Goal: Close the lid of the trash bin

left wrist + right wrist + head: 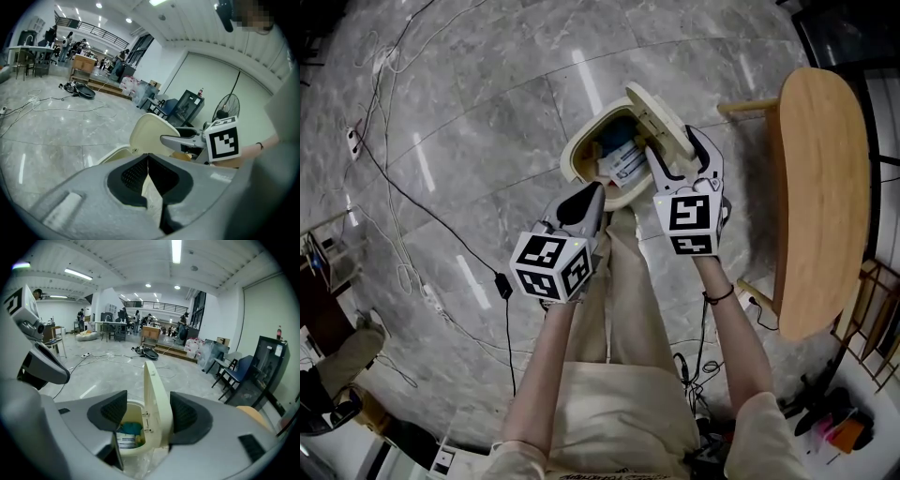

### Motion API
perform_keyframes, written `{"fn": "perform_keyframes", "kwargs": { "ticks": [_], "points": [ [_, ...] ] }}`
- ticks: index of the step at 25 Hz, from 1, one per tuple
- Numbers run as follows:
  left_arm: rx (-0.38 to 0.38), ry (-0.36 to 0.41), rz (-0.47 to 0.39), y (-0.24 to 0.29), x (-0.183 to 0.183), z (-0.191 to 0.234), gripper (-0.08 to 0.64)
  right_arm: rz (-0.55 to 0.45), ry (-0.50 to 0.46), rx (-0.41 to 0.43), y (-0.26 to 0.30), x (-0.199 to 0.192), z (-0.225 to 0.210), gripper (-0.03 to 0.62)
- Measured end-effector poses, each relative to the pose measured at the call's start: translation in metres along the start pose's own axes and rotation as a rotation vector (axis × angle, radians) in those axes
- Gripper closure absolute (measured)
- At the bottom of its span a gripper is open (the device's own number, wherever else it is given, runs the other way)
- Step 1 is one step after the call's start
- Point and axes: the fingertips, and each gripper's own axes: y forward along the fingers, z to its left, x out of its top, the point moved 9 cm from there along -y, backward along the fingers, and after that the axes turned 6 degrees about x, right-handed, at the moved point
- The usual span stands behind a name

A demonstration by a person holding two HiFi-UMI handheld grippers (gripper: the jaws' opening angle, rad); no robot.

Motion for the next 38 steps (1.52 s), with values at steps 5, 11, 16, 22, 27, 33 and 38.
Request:
{"fn": "perform_keyframes", "kwargs": {
  "ticks": [5,11,16,22,27,33,38],
  "points": [
    [0.030,-0.013,0.006,-0.004,-0.013,0.000,0.537,-0.020,-0.010,0.025,-0.003,-0.003,0.012,0.308],
    [0.022,-0.056,0.016,-0.020,-0.034,0.006,0.537,-0.027,-0.015,0.038,-0.005,-0.008,0.037,0.308],
    [-0.001,-0.090,0.036,-0.031,-0.047,0.016,0.537,-0.016,-0.019,0.025,-0.004,-0.014,0.058,0.308],
    [-0.033,-0.081,0.071,-0.040,-0.058,0.031,0.537,-0.003,-0.001,0.019,0.001,-0.021,0.085,0.308],
    [-0.060,-0.066,0.090,-0.048,-0.063,0.043,0.537,0.011,0.003,0.017,0.003,-0.026,0.098,0.308],
    [-0.079,-0.055,0.105,-0.049,-0.071,0.057,0.537,0.010,0.012,0.016,0.009,-0.036,0.113,0.308],
    [-0.071,-0.055,0.115,-0.043,-0.080,0.067,0.537,0.008,-0.004,0.069,0.018,-0.047,0.127,0.308]
  ]
}}
